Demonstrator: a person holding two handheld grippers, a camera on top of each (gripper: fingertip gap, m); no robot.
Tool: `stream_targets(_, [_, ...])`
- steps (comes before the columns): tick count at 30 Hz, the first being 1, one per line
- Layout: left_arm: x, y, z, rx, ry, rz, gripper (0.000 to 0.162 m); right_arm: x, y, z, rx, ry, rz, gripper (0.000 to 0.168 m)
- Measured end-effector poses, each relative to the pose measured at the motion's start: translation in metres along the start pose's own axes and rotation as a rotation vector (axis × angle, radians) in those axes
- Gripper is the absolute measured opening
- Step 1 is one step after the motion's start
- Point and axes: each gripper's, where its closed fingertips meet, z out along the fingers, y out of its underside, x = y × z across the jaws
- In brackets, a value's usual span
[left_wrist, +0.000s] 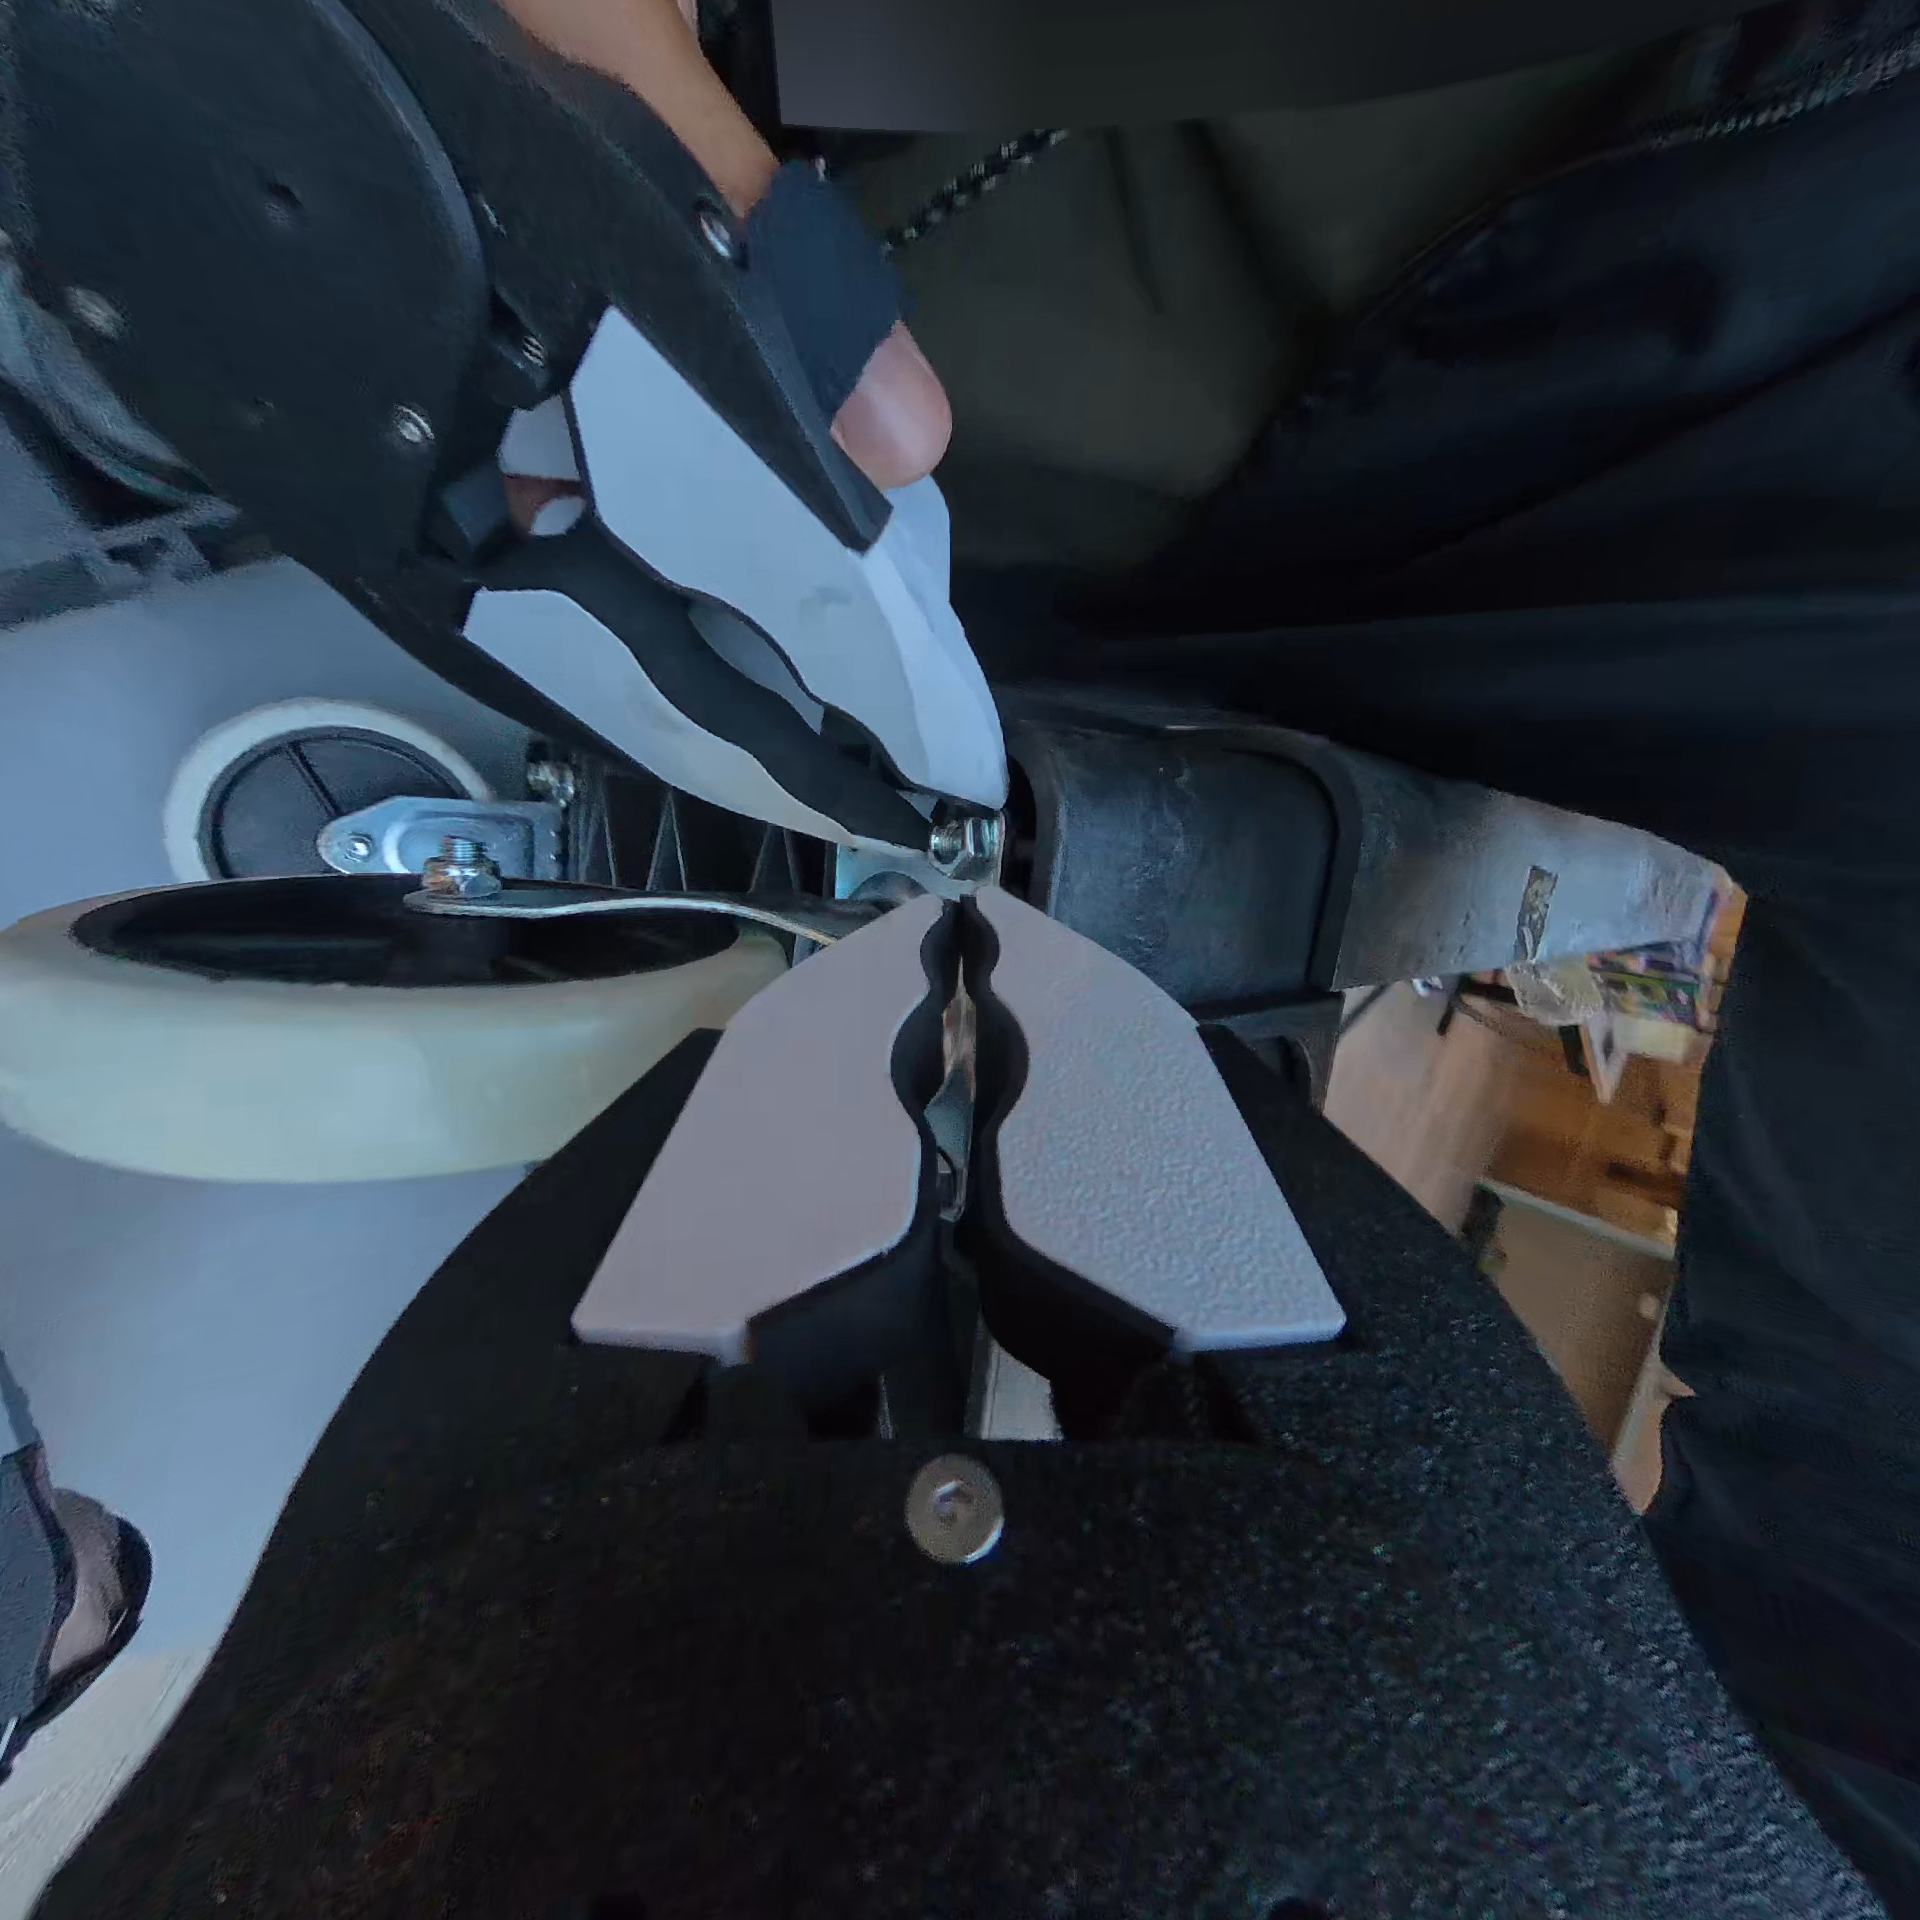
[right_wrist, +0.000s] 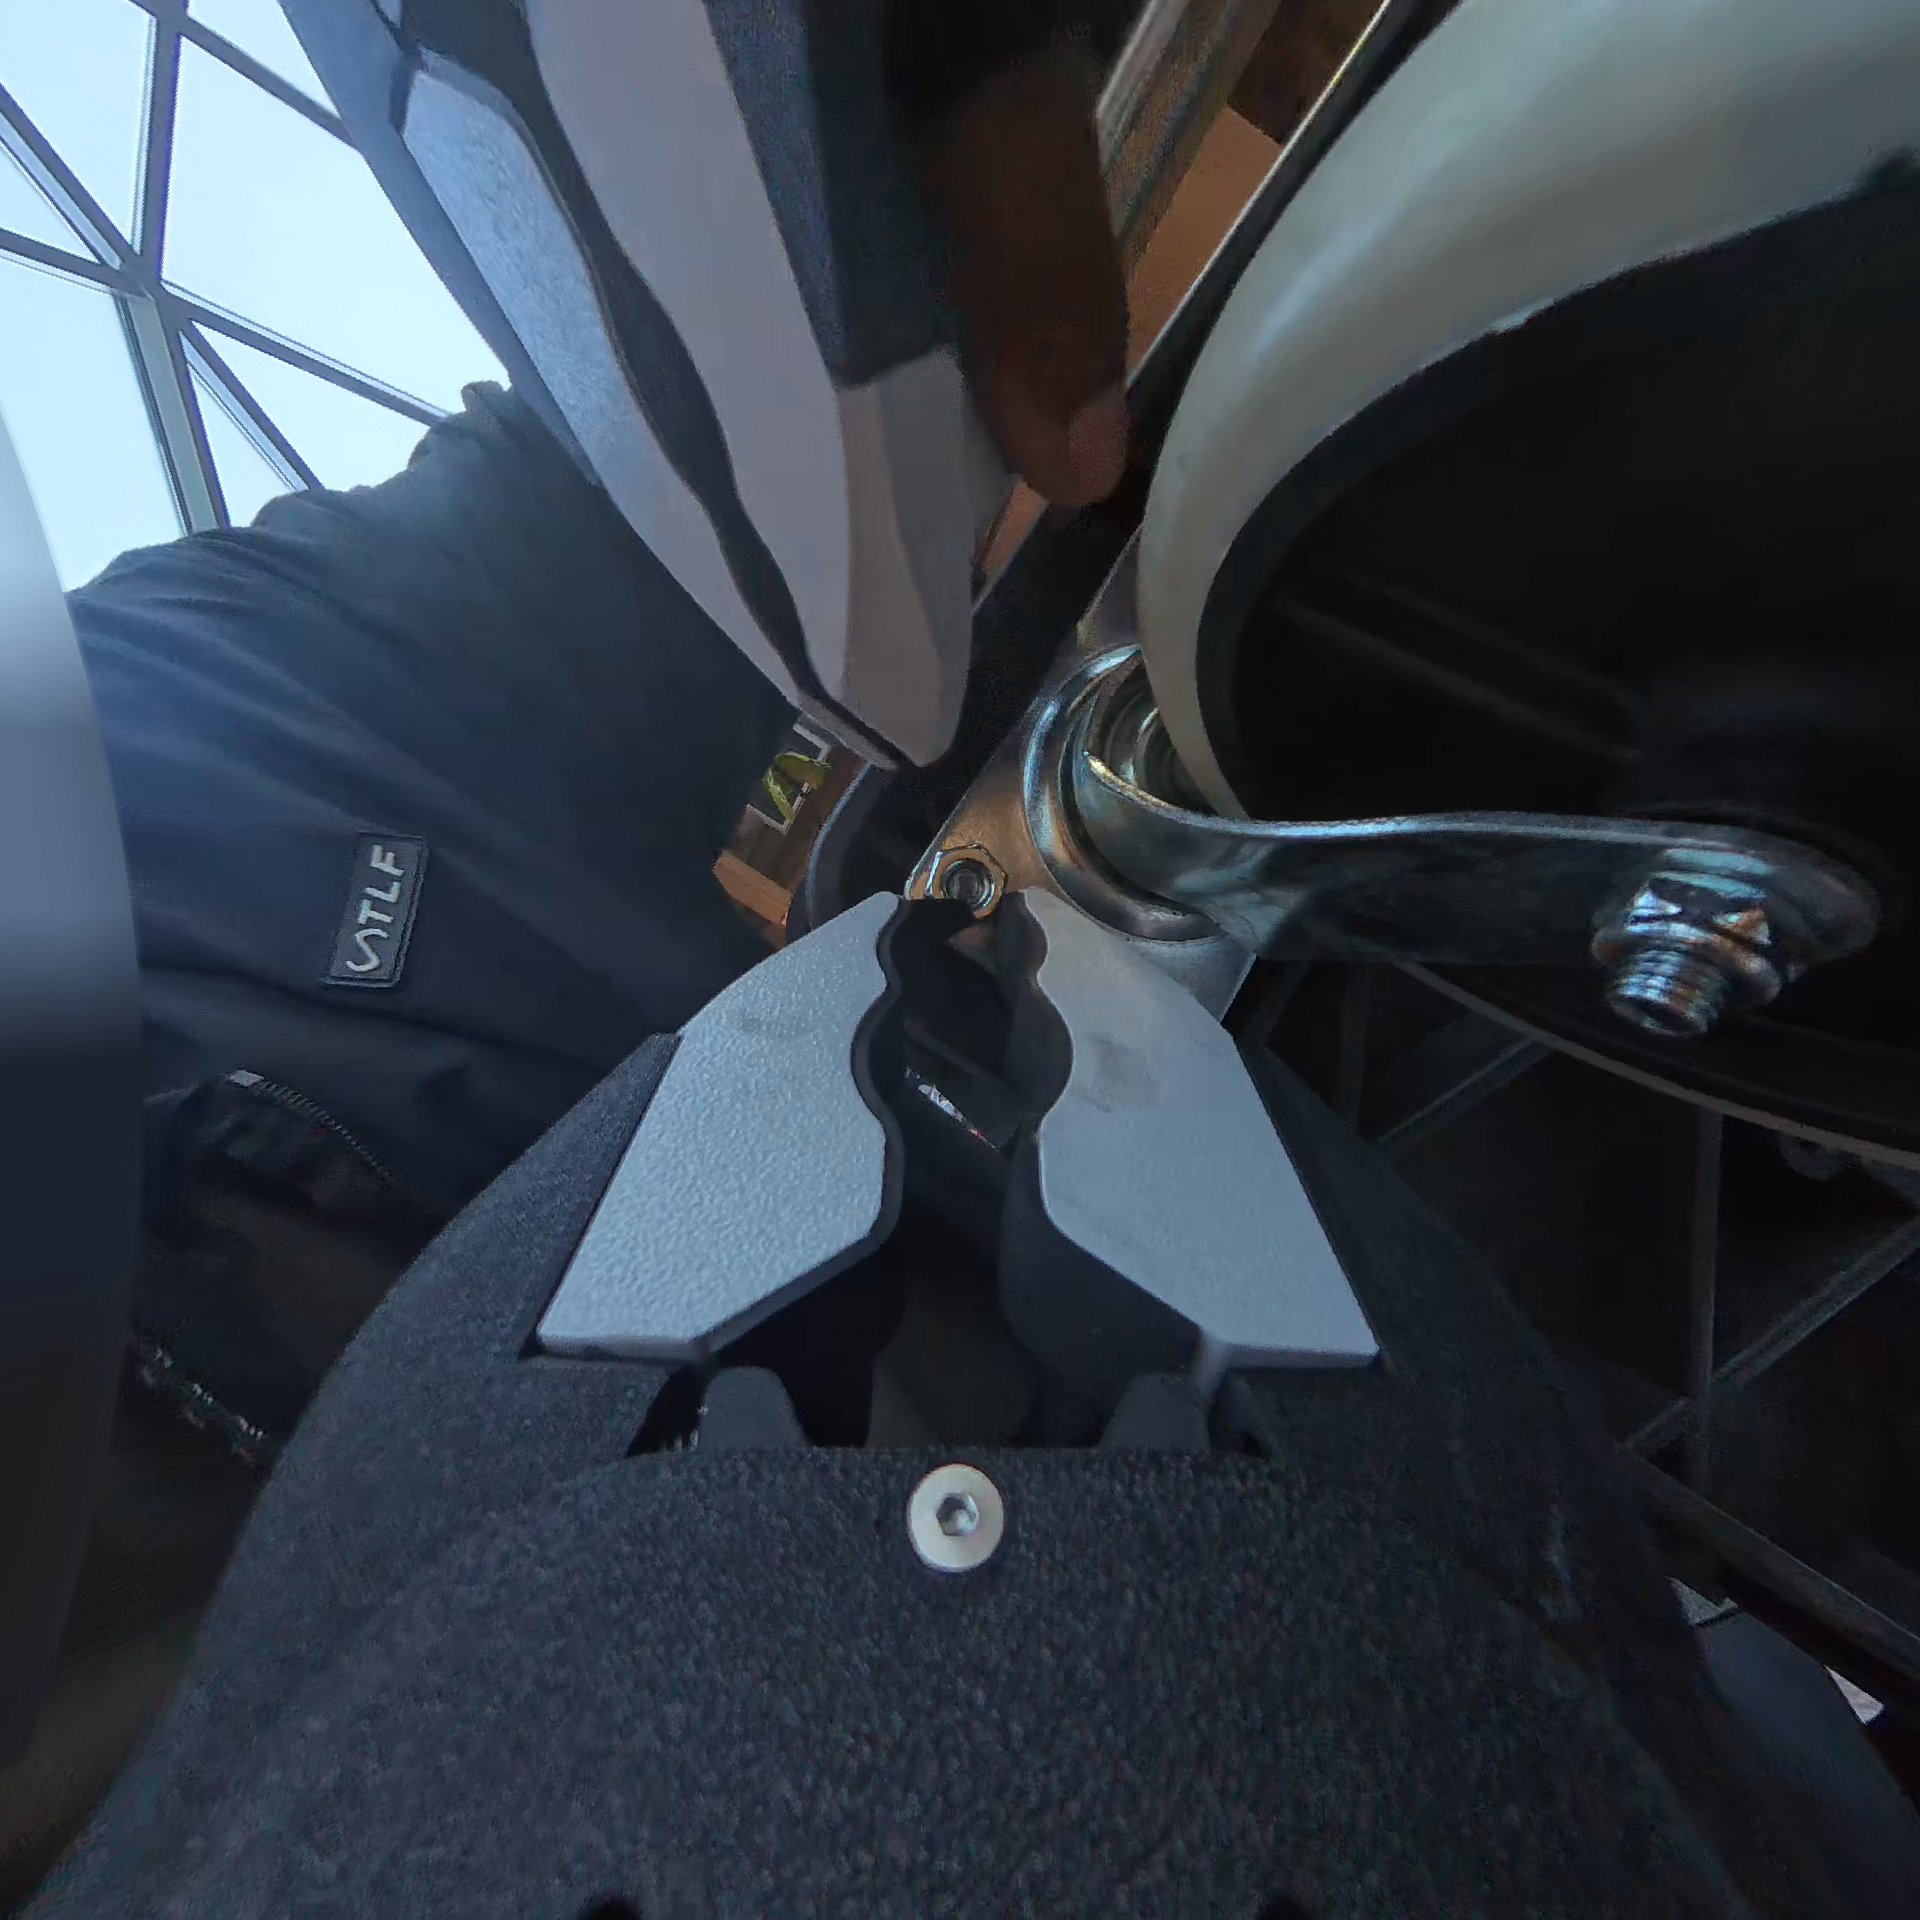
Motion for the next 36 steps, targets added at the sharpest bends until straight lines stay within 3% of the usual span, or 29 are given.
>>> stream_targets(5, [0.011, -0.011, -0.030, 0.211, -0.214, 0.006, 0.000, 0.000, 0.000, 0.000, 0.006, -0.001, 0.007, 0.018])
stream_targets(10, [0.038, -0.011, -0.059, 0.458, -0.599, -0.042, 0.000, 0.000, 0.000, 0.000, 0.001, -0.002, 0.015, 0.019])
stream_targets(14, [0.065, 0.031, -0.056, 0.557, -0.854, -0.196, 0.000, 0.000, 0.001, 0.000, -0.034, 0.021, 0.019, 0.018])
stream_targets(18, [0.105, 0.071, -0.034, 0.693, -0.979, -0.285, 0.000, 0.000, 0.001, 0.000, -0.068, 0.056, 0.041, 0.018])
stream_targets(22, [0.129, 0.105, 0.001, 0.811, -1.017, -0.332, 0.000, 0.000, 0.002, 0.000, -0.097, 0.094, 0.058, 0.018])
stream_targets(27, [0.123, 0.138, 0.057, 0.984, -1.021, -0.358, 0.000, -0.001, 0.001, 0.000, -0.093, 0.119, 0.080, 0.015])
stream_targets(31, [0.110, 0.140, 0.096, 1.101, -0.917, -0.321, 0.001, -0.001, 0.000, 0.002, -0.082, 0.120, 0.112, 0.015])
stream_targets(36, [0.098, 0.130, 0.116, 1.260, -0.757, -0.257, 0.000, 0.001, -0.001, 0.003, -0.100, 0.159, 0.131, 0.016])
